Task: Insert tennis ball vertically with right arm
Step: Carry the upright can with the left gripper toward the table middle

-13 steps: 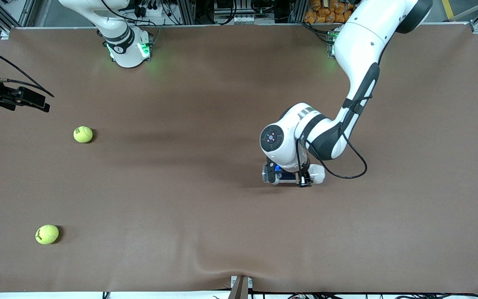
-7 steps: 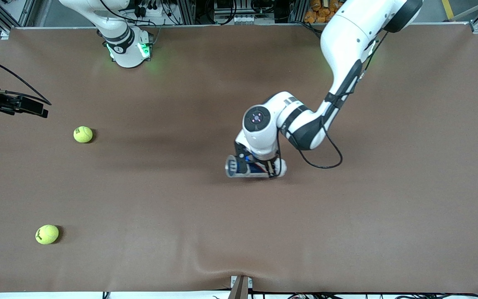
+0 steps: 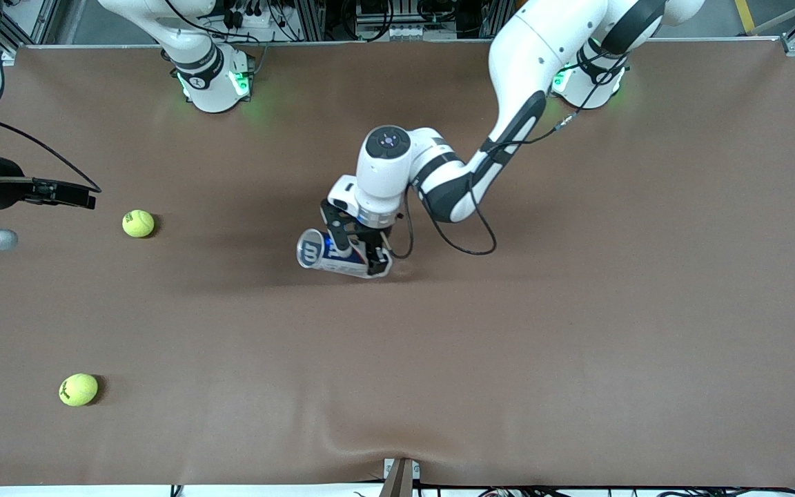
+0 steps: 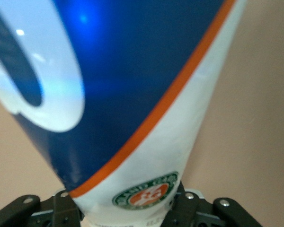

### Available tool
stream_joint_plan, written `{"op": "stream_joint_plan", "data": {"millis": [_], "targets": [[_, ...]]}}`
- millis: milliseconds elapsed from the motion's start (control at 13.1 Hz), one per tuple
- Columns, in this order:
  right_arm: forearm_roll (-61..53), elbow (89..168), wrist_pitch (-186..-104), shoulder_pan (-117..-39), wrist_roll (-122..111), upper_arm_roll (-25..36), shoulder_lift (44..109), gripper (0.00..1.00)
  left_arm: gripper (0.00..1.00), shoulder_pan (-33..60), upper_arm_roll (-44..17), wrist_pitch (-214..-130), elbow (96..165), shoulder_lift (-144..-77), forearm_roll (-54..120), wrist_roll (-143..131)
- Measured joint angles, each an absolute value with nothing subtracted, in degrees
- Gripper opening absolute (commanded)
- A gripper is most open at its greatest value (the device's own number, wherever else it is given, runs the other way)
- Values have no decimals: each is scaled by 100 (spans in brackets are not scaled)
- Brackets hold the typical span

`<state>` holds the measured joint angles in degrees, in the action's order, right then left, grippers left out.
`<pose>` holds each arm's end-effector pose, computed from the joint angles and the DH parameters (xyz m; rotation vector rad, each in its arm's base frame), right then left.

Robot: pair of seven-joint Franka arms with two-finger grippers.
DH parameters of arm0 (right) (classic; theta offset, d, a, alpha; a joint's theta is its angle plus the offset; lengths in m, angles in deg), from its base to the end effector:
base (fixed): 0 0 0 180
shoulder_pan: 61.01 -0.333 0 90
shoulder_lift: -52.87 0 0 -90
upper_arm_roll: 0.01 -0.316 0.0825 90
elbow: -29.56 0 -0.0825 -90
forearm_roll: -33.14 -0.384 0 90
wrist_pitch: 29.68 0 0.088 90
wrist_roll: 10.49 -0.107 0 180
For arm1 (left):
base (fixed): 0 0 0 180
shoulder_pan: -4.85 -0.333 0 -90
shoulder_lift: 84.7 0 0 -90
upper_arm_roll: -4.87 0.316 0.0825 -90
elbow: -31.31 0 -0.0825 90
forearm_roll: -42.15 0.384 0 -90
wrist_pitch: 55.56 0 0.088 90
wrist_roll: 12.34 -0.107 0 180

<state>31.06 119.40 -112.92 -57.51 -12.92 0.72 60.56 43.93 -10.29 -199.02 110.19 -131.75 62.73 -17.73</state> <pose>0.5732 -0.0377 0.5413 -3.0739 0.1794 0.3851 0.4843 -0.5911 0.2687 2.5198 -1.6869 0.5238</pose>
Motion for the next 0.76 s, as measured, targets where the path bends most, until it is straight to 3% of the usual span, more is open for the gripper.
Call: {"op": "stream_joint_plan", "data": {"millis": [382,765], "targets": [[3112,11942,-11555,-5727,-1293,84,6260,100,68,4495,-998,-21148,11126,-13304,6271,-1489],[3128,11941,-12099,-5415,-1290,122,6781,100,67,4448,-987,-23313,11240,-14006,6263,-1476]]}}
